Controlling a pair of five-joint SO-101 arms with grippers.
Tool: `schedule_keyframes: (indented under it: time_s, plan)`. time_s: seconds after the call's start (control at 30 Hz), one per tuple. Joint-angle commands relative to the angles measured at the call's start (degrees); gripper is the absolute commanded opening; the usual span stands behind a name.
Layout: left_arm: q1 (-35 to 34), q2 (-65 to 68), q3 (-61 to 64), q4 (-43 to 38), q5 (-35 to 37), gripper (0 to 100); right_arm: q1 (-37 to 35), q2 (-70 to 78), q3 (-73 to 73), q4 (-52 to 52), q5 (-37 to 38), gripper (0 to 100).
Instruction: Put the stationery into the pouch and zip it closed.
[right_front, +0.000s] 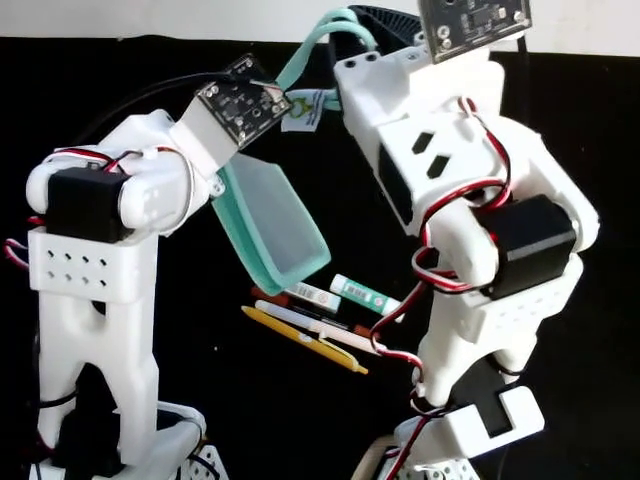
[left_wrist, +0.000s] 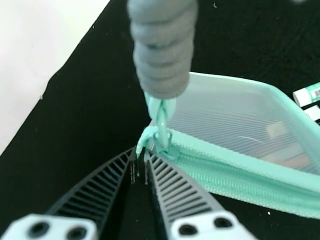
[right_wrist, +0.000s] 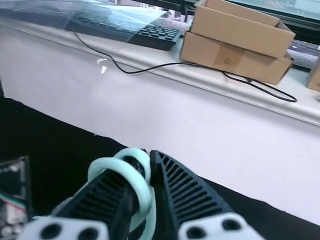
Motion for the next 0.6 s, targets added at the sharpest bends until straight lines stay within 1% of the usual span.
schedule_keyframes:
  time_s: [0.0,0.07,0.17,0.27,0.47,0.57]
  plan:
    - [-4.44,-0.4,0.04,-0.62,3.87,1,2.24,-0.48,-1.54,0.04,0.26,0.6]
    - [-6.46,-0.4,0.04,-1.58,7.38,1,2.51,-0.48,-1.36,0.04,0.26,0.6]
    - [-8.75,-0.4,0.04,-2.9,14.68,1,2.51,-0.48,-1.45,0.92,-0.97,0.6]
    - [-9.89,-0.4,-0.04,-2.99,22.24,1,2.51,-0.48,-1.45,1.71,-2.9,0.6]
    - [-12.62,-0.4,-0.04,-3.34,38.33,1,2.51,-0.48,-1.45,2.33,-2.9,0.6]
    - [-13.41,-0.31,0.31,-3.34,45.01,1,2.42,-0.48,-1.45,3.21,-2.99,0.6]
